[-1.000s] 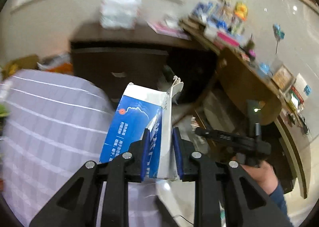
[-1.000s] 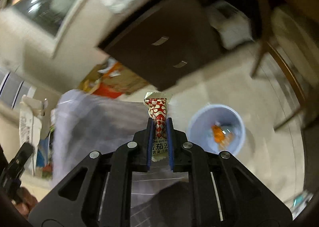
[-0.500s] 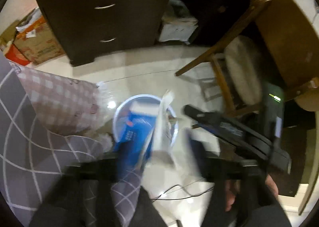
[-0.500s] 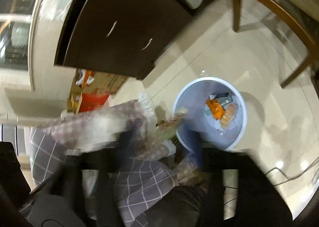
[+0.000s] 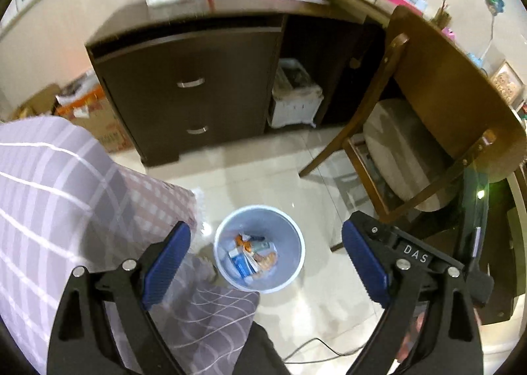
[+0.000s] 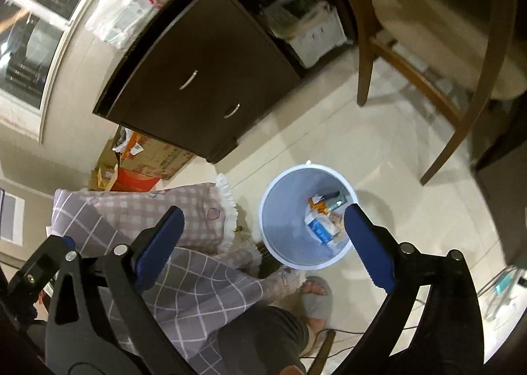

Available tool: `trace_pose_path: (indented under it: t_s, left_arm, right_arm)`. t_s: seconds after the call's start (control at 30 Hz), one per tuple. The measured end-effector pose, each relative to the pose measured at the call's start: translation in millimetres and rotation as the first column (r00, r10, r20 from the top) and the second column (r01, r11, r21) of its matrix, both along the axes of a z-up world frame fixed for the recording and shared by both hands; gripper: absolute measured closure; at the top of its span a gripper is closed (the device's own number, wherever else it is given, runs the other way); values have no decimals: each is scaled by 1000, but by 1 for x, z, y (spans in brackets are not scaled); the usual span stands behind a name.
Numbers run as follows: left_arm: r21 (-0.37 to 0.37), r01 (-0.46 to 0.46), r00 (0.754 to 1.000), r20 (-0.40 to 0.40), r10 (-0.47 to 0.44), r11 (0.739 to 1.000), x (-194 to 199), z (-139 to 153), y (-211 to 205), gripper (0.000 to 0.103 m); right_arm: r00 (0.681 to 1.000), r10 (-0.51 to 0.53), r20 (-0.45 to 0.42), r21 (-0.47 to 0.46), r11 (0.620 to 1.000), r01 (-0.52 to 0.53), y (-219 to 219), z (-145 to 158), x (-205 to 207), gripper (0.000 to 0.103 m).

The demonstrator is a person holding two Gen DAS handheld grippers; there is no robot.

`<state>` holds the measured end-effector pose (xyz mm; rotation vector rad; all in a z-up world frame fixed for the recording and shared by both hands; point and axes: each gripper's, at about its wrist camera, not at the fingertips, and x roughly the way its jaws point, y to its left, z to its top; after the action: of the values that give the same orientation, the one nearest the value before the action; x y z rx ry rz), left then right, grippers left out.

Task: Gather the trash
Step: 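Carry both items over the blue bin and open both tools to drop them, then bring both empty tools back over the table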

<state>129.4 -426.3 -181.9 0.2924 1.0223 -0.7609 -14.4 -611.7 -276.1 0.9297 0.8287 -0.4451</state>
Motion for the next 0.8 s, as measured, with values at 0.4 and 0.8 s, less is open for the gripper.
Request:
trace_pose_path:
  t_s: [0.4, 0.8]
  left_arm:
    - [-154, -101, 975, 180, 128, 983, -23, 90, 114, 9]
    - [-243, -263, 911, 256, 324, 934, -25, 134, 255, 9]
  right_arm:
    - [971, 200, 127, -236, 957, -166, 100, 135, 19, 7]
    - [884, 446, 139, -376, 850, -369, 220, 201, 60, 7]
